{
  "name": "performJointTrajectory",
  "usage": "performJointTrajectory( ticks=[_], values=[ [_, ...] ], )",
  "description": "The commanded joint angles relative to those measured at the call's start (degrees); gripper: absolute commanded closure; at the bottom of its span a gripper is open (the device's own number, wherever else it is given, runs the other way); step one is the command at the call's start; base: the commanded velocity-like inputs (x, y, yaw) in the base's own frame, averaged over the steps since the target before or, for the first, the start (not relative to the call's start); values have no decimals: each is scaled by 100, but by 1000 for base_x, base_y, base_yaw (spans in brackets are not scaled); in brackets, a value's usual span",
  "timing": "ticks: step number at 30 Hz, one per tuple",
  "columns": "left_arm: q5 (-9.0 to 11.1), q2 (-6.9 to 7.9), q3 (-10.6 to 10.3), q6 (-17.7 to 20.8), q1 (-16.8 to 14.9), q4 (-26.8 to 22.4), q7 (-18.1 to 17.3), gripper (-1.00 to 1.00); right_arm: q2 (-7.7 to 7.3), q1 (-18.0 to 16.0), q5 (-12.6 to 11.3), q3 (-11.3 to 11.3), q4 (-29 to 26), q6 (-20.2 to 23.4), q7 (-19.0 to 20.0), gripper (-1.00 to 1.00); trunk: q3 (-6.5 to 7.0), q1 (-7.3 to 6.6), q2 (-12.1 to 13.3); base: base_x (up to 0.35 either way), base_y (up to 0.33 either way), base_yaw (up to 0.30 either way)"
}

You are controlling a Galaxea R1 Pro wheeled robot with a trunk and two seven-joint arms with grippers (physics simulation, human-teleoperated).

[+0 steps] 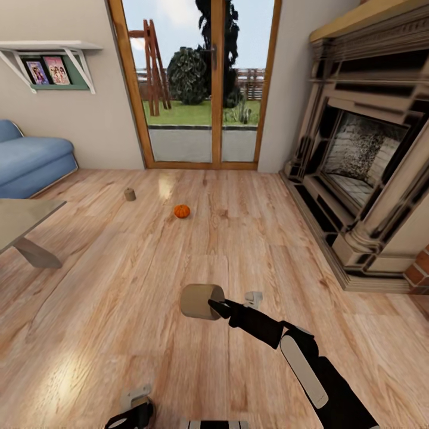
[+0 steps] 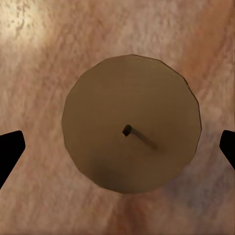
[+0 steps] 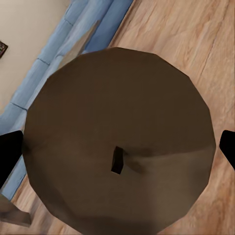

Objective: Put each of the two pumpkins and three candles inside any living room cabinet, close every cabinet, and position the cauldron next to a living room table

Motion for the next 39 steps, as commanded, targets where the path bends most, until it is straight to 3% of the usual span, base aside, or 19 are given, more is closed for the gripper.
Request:
performJointTrajectory(
  ticks=[1,15,21,39],
  values=[
    [44,4,-55,-18,-1,-7,43,-100,-3,-3,-57,4,-12,35,0,100,-27,1,-3,0,0,0],
    [46,-5,-75,-78,-1,-7,31,-100,-1,-6,-61,3,-26,36,13,100,-160,17,-11,0,0,0],
    [52,-5,-202,-78,-1,-7,33,-100,5,-5,-61,3,-26,33,13,100,-271,29,-18,0,0,0],
    [62,-5,-267,-95,-1,-7,26,-100,6,-5,-61,3,-25,32,12,100,-337,37,-22,0,0,0]
  ],
)
